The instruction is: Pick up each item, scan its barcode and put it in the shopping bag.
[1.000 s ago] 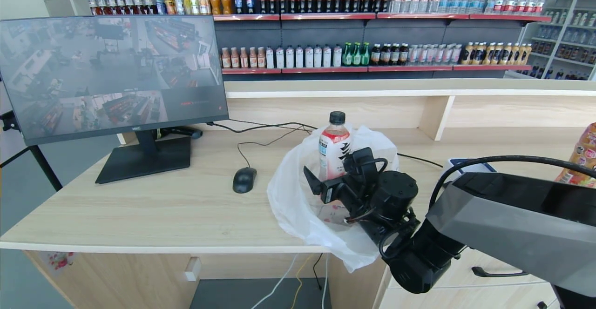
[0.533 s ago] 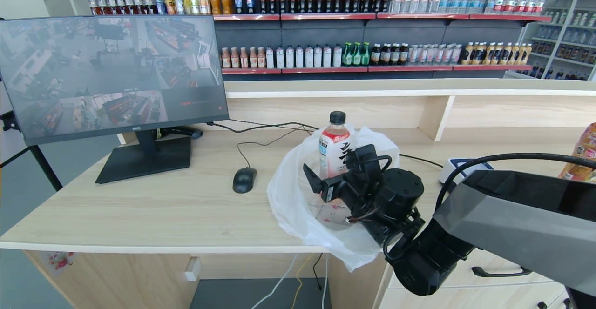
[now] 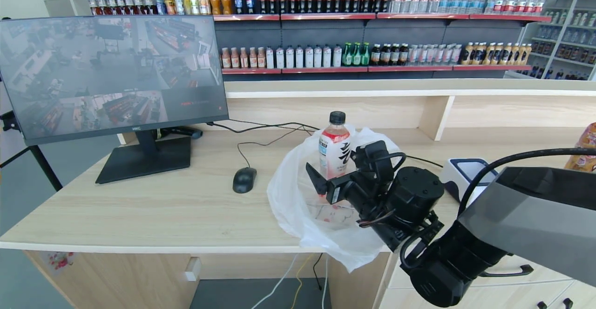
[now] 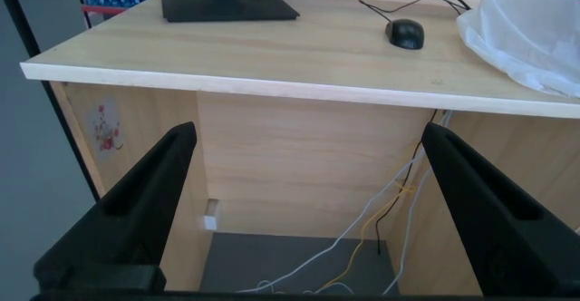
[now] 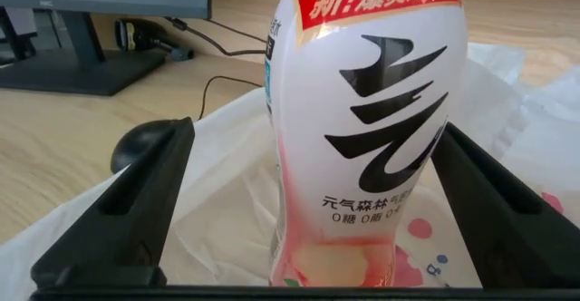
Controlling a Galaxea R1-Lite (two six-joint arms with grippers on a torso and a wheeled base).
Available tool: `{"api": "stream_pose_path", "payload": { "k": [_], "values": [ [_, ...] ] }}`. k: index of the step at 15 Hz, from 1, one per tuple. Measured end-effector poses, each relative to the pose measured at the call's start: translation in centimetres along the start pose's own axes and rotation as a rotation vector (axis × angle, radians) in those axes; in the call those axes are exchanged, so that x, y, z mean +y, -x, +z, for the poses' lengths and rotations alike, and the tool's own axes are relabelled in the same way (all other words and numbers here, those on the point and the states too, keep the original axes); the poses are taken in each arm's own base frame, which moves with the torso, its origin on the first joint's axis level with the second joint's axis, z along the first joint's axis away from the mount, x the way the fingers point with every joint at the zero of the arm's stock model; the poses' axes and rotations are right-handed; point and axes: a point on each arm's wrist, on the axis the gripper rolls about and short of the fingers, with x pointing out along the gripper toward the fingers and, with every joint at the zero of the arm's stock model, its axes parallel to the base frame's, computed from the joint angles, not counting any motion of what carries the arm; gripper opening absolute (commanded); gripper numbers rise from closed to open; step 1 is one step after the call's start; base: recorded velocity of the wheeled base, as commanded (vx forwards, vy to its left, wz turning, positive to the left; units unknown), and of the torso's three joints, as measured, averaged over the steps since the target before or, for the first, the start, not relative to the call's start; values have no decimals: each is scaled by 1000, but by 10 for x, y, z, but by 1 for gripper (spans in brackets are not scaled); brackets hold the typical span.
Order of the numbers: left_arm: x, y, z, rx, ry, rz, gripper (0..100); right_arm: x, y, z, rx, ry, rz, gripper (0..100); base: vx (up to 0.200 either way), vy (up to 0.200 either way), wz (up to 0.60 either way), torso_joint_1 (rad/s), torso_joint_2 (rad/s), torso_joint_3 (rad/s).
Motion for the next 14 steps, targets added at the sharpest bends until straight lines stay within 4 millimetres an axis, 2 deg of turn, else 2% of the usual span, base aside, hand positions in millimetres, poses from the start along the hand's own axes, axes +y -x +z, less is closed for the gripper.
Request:
{"api": "stream_pose_path", "payload": {
  "k": [6,10,12,14],
  "values": [
    [0,0,0,0,0,0,100,5,10,23,-42,-10,20,100,0,0,0,0,0,0],
    [0,0,0,0,0,0,100,2,28,42,-57,-15,20,100,-200,0,0,11,0,1],
    [0,0,0,0,1,0,100,10,35,55,-83,-26,36,100,-200,0,0,-10,2,5],
    [0,0,0,0,0,0,100,18,40,62,-97,-47,15,100,0,0,0,0,0,0]
  ]
}}
